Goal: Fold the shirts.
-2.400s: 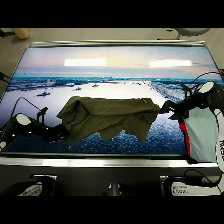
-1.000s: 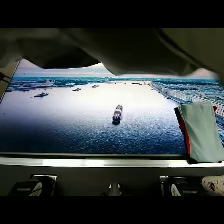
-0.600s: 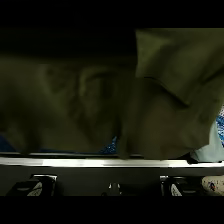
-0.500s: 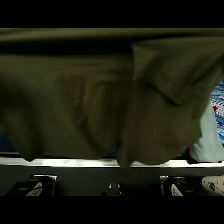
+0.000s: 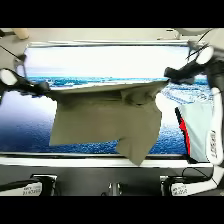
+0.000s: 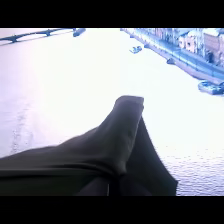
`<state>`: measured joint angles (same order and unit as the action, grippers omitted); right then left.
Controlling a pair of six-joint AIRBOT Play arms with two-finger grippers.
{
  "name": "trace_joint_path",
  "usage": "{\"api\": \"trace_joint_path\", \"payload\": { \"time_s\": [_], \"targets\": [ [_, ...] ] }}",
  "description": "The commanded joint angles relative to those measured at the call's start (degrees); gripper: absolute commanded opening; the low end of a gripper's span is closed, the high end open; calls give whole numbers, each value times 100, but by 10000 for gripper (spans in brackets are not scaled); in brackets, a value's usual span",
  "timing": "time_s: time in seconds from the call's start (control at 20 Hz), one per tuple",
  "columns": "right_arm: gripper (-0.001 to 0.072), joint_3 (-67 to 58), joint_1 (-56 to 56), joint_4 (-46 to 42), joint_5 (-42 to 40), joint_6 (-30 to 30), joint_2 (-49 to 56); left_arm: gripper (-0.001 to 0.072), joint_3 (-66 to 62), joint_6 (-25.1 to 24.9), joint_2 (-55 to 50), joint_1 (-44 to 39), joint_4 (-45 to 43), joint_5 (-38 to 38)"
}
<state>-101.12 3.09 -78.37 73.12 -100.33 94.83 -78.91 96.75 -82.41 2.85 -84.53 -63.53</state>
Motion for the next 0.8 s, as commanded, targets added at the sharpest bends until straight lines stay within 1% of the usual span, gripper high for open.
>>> {"api": "trace_joint_path", "payload": {
  "time_s": [0.0,0.05,0.1,0.15,0.2,0.25,0.3,0.35,0.4,0.45,0.55,0.6,0.7,0.75],
  "targets": [
    [58,2,-9,1115,-334,-623,750,80,63,229,-817,20,1062,-103],
    [221,-13,-4,1117,-382,-461,723,267,31,225,-828,70,1058,-243],
    [463,-90,72,1106,-184,-267,664,596,-74,33,-817,188,1058,-568],
    [573,-173,201,1088,170,151,579,713,-197,-374,-802,348,1060,-1032],
    [565,-177,369,999,605,378,483,712,-219,-809,-728,562,1060,-1537],
    [563,-170,577,946,1357,621,433,711,-111,-1014,-595,815,1062,-1967],
    [546,-7,807,920,2210,774,420,709,157,-1032,-385,1062,1067,-2212],
    [504,337,994,922,2850,916,369,697,660,-1099,-52,1316,1067,-2210],
    [493,761,1121,927,2918,1010,238,635,1241,-1233,284,1534,1067,-2039],
    [493,1333,1207,997,2559,1014,-13,575,1928,-1381,632,1762,1067,-1823],
    [492,2350,1191,1025,1742,1130,-511,575,3040,-1445,1084,2118,1115,-1462],
    [492,2706,1154,1088,1491,1176,-669,576,3432,-1453,1169,2238,1156,-1263],
    [492,3042,1110,1198,1392,1320,-769,576,3849,-1493,1147,2269,1276,-957],
    [492,3082,1069,1178,1410,1327,-769,576,3965,-1589,1130,2227,1451,-807]
  ]
}}
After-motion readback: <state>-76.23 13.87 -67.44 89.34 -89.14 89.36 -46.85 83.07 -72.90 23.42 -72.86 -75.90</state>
